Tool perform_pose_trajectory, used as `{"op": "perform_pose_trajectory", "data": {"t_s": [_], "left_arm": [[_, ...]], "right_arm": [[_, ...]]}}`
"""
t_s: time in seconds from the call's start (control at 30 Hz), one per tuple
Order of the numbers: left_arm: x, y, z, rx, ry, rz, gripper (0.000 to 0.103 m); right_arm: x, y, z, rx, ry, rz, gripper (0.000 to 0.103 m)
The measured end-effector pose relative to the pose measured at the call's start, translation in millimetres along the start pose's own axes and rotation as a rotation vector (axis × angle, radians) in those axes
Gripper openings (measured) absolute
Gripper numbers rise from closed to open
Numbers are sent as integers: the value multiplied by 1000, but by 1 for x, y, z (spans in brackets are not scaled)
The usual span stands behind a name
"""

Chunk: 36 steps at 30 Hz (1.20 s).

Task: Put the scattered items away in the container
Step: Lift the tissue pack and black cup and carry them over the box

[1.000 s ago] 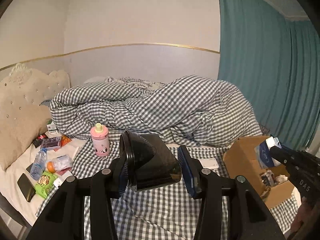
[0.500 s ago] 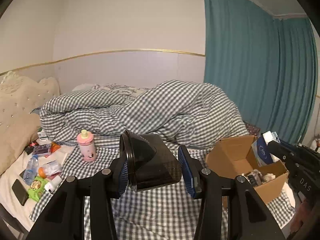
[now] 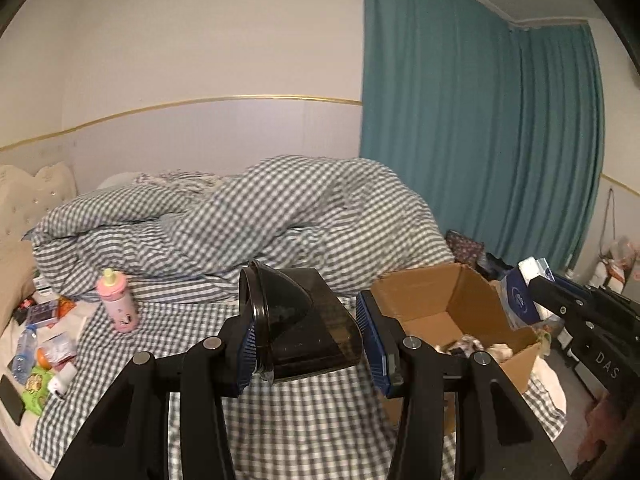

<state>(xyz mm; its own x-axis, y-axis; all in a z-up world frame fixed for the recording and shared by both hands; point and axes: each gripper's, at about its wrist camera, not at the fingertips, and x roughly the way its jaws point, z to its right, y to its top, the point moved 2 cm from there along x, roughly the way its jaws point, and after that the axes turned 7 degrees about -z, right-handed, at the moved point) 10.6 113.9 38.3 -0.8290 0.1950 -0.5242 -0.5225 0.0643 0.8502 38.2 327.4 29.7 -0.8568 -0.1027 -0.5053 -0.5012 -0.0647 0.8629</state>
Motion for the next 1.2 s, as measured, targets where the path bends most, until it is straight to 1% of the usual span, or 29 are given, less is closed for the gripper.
{"op": "perform_pose_trajectory", "data": {"t_s": [0.2, 0.6, 0.9, 1.2], "left_arm": [[13, 7, 31, 23, -53, -6, 47], [40, 13, 79, 68, -123, -23, 47], [71, 18, 110, 112, -157, -56, 47], [111, 8, 136, 139, -183, -122, 47]], "right_arm": [[-2, -1, 27, 21, -43, -7, 18], [5, -3, 77, 51, -122, -30, 18], [29, -13, 112, 102, -121, -66, 18], [59, -21, 138, 121, -115, -121, 18]]}}
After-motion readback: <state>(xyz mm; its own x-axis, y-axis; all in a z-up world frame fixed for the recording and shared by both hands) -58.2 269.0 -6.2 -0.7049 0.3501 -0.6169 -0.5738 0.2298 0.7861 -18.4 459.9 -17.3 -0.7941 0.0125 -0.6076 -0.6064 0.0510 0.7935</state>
